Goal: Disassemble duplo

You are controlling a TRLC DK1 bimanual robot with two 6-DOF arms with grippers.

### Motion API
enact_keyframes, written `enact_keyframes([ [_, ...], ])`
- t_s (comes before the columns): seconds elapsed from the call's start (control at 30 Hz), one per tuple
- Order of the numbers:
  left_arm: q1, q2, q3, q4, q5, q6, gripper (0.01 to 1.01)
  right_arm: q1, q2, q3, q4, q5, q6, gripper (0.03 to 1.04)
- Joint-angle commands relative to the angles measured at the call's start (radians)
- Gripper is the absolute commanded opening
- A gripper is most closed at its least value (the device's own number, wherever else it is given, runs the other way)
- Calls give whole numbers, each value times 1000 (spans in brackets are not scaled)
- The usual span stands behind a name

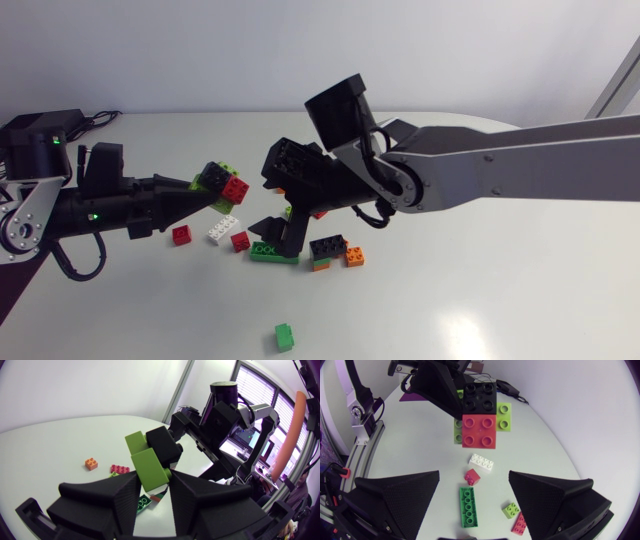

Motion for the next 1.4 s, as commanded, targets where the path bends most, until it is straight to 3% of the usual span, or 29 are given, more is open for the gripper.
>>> enact_keyframes([
  [0.0,-20,11,9,14,-4,21,193,16,-29,-33,27,-7,-5,995],
  [0.23,-72,21,1,9,-59,38,193,19,-37,-49,54,-7,-4,995],
  [0.5,-78,31,6,0,-64,41,193,17,-43,-53,65,5,-2,992],
  [0.63,-80,31,6,-5,-64,43,193,19,-44,-58,82,16,-4,943],
  [0.87,-93,31,4,-15,-64,46,193,17,-46,-59,84,16,-2,756],
  [1.0,-107,30,3,-28,-64,56,193,17,-41,-59,97,18,5,582],
  [1.27,-126,21,3,-65,-64,95,193,13,-24,-49,90,18,10,420],
  [1.37,-123,18,3,-68,-64,95,193,7,-24,-44,79,14,8,408],
])
